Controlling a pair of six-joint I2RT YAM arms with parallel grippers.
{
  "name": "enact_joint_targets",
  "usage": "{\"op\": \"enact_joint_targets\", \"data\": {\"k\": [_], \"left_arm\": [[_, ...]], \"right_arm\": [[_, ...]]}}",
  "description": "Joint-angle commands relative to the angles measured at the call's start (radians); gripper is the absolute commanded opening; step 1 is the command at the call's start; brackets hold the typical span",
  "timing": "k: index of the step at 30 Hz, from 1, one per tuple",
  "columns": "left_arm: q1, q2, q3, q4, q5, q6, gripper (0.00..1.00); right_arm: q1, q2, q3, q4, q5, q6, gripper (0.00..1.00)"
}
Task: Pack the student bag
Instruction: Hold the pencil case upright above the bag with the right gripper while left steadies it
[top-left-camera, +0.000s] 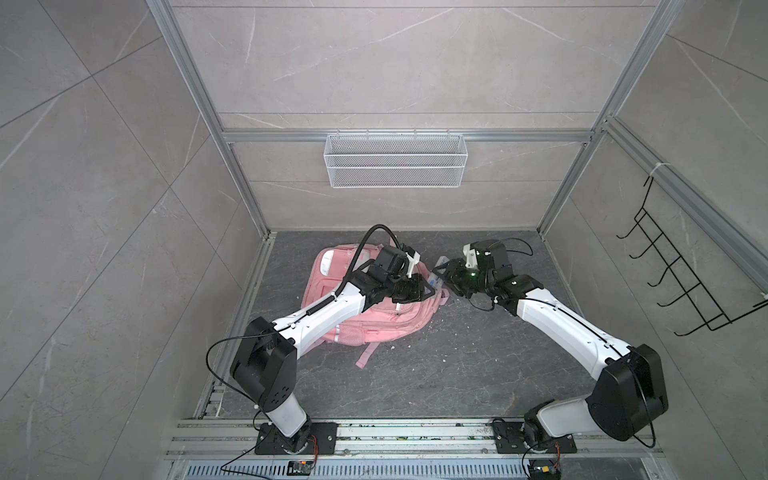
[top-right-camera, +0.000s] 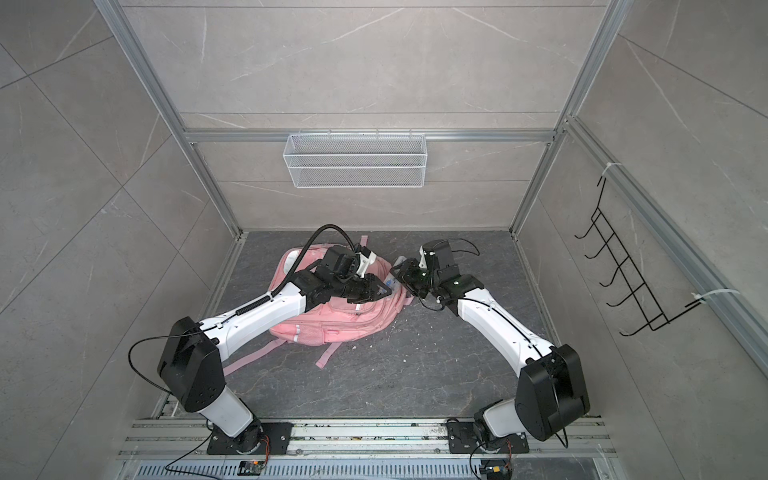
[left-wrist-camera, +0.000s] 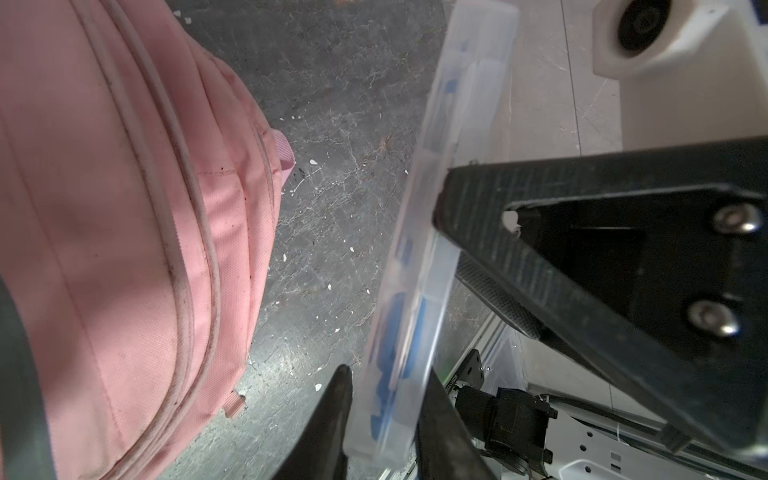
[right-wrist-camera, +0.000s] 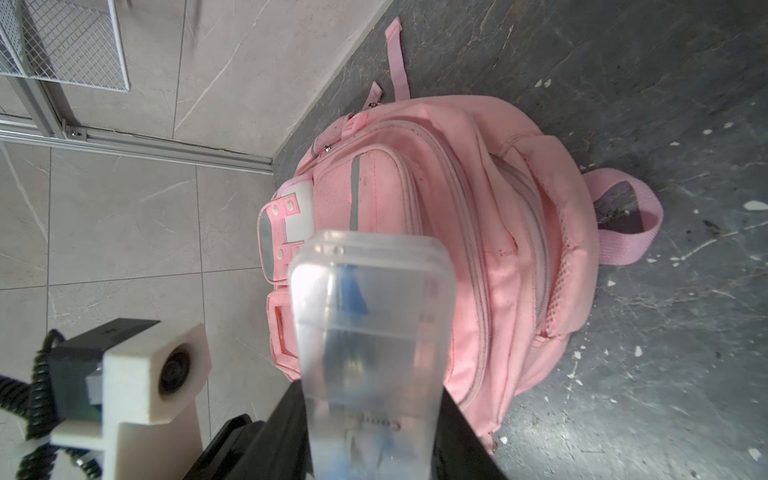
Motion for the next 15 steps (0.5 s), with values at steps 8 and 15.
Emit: {"op": "enact_joint_targets", "data": {"k": [8,15], "left_arm": [[0.055,-0.091,-0.046,0.134,0.079,-0.035,0.00],[0.117,-0.164,-0.083,0.192,0.227,-0.045,0.00]], "right_arm": [[0.010,0.017,0.048,0.030,-0.070,-0.009,0.33],[-0.004,-0.056,-0.027,0.166,-0.156,-0.001,0.83]]}}
